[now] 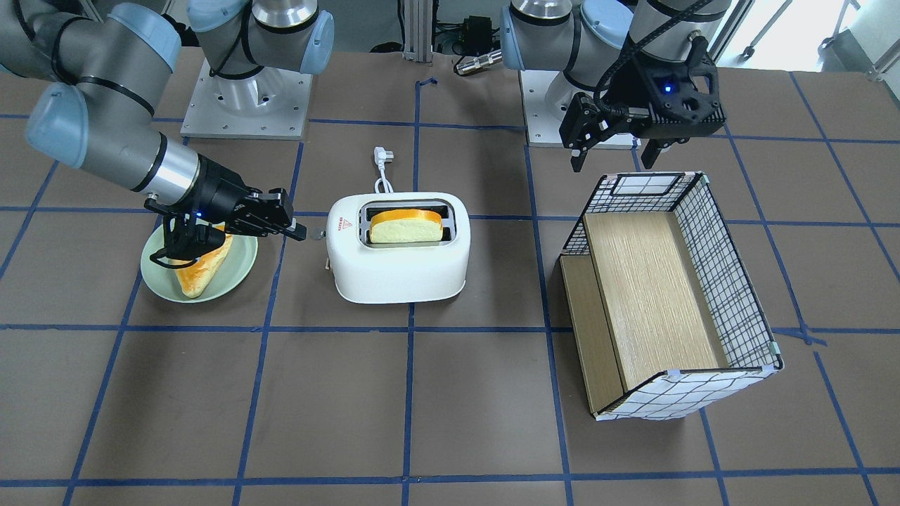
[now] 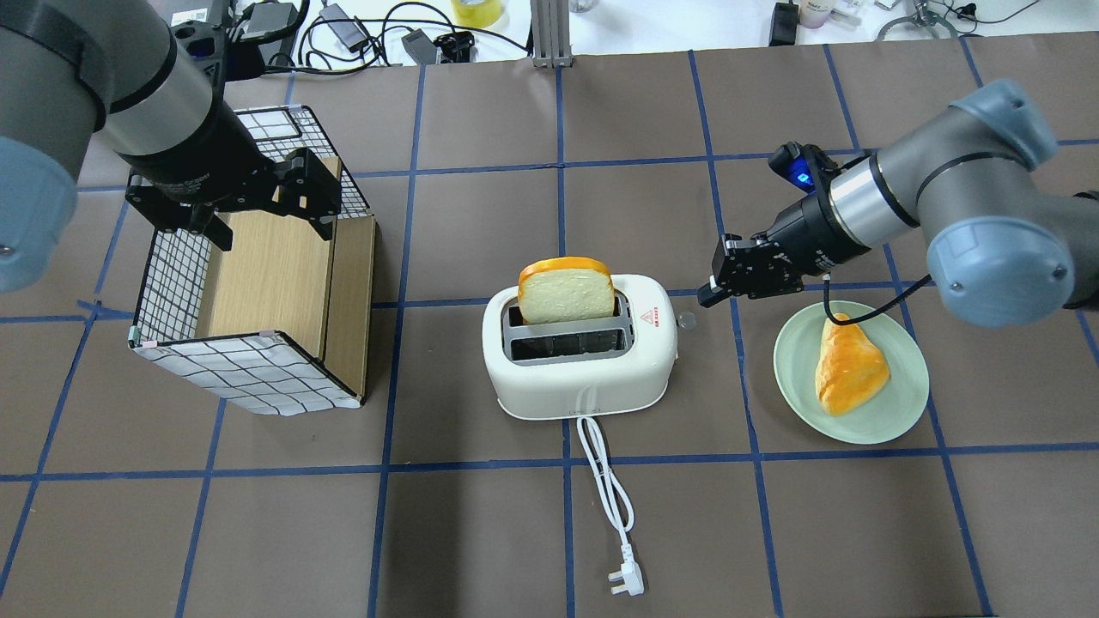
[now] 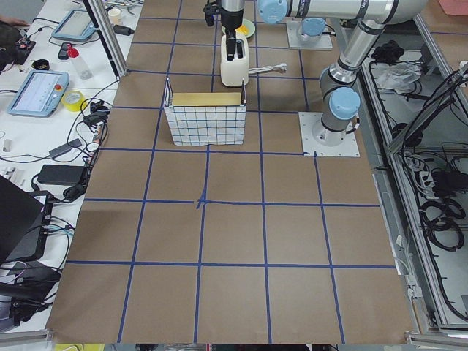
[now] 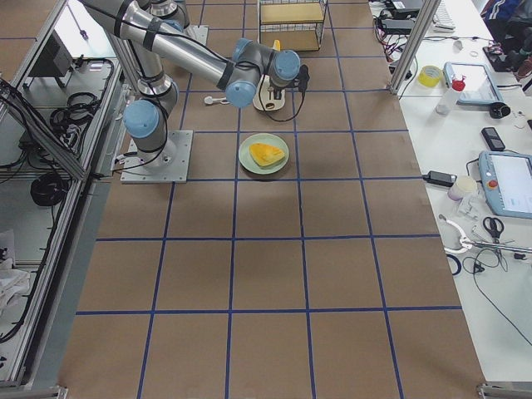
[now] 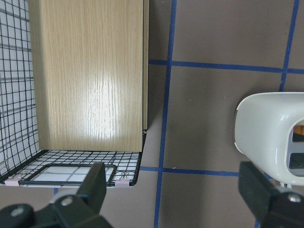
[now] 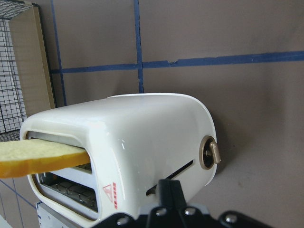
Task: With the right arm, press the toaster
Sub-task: 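Move the right gripper down to the lever on the white toaster's side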
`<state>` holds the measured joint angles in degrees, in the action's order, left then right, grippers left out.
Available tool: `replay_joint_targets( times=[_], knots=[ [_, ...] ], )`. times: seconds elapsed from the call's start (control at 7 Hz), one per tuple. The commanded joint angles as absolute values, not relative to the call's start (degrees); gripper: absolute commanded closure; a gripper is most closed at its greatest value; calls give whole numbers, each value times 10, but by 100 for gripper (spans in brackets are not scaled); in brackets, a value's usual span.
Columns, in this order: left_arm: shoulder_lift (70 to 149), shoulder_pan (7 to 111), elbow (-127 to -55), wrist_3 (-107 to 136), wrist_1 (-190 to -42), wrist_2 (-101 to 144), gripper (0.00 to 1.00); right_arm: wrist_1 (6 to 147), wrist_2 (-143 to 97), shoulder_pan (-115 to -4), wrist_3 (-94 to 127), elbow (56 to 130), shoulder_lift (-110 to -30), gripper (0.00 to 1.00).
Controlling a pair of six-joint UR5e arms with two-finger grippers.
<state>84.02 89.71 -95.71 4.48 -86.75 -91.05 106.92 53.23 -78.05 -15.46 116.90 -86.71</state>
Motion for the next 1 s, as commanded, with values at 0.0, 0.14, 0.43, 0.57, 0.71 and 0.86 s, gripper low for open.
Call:
replay_joint_targets(
  times=[0.0, 0.14, 0.43, 0.57, 0.71, 0.86],
  knots=[
    [840, 897, -957, 45, -867, -911, 0, 1090, 531, -780, -156, 1187, -864, 100],
    [840, 897, -957, 45, -867, -910, 0, 1090, 531, -780, -155, 1186, -864, 100],
    [840, 897, -957, 45, -867, -911, 0, 1088, 532, -781, -143, 1168, -869, 100],
    [840, 897, -957, 45, -867, -911, 0, 1087, 527, -781, -140, 1155, -872, 100],
    [840, 897, -957, 45, -867, -911, 0, 1086, 515, -783, -141, 1160, -874, 100],
    [840, 897, -957, 45, -867, -911, 0, 1085, 517, -788, -140, 1167, -875, 100]
  ],
)
